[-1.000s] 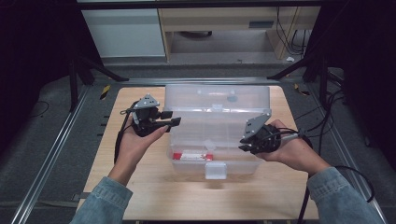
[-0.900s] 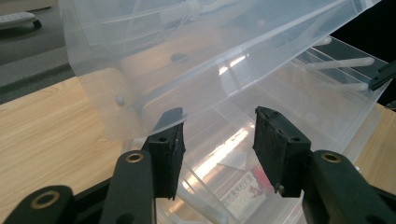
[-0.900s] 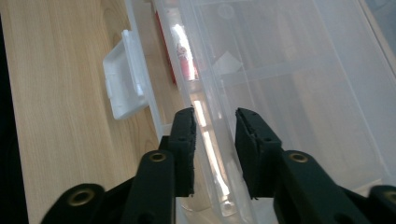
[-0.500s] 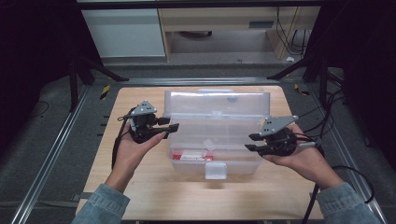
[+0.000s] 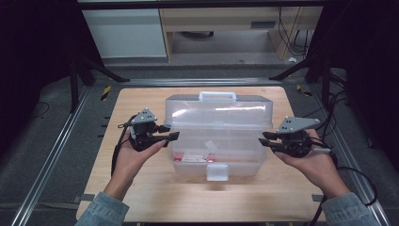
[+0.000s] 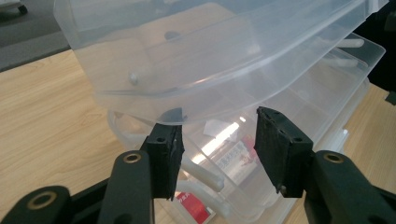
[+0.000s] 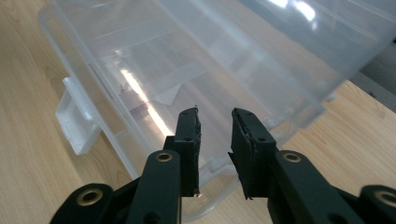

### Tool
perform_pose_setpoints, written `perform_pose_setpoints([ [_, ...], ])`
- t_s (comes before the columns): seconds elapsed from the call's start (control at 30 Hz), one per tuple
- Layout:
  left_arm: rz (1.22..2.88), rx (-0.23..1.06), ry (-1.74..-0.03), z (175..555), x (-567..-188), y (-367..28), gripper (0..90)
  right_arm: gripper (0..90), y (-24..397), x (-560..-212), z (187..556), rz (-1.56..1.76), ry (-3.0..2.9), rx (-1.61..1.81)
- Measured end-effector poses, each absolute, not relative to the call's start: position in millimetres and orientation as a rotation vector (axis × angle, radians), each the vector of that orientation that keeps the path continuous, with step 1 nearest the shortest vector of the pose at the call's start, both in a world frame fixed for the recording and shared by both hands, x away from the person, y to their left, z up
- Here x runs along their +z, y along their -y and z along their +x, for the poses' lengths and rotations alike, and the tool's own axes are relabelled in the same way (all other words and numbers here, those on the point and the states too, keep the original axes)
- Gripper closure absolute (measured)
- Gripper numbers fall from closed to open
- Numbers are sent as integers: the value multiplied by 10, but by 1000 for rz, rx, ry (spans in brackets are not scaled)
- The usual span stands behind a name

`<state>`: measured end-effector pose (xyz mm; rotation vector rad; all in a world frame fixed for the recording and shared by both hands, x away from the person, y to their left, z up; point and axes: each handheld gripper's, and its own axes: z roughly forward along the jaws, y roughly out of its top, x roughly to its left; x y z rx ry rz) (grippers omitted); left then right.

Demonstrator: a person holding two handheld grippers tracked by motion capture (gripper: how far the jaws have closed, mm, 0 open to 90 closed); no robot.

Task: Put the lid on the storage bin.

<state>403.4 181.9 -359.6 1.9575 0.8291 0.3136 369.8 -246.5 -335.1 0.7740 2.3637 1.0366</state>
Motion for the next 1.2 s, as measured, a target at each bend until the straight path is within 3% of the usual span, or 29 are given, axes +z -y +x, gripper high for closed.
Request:
perform_pose_setpoints([
  [0.5, 1963, 308, -831, 3973, -3691, -1860, 521, 831, 2567, -3442, 3685, 866, -2317, 1032],
  [1.2, 1928, 337, -867, 3923, -3725, -2026, 584, 867, 2614, -3487, 3601, 866, -2316, 1030],
])
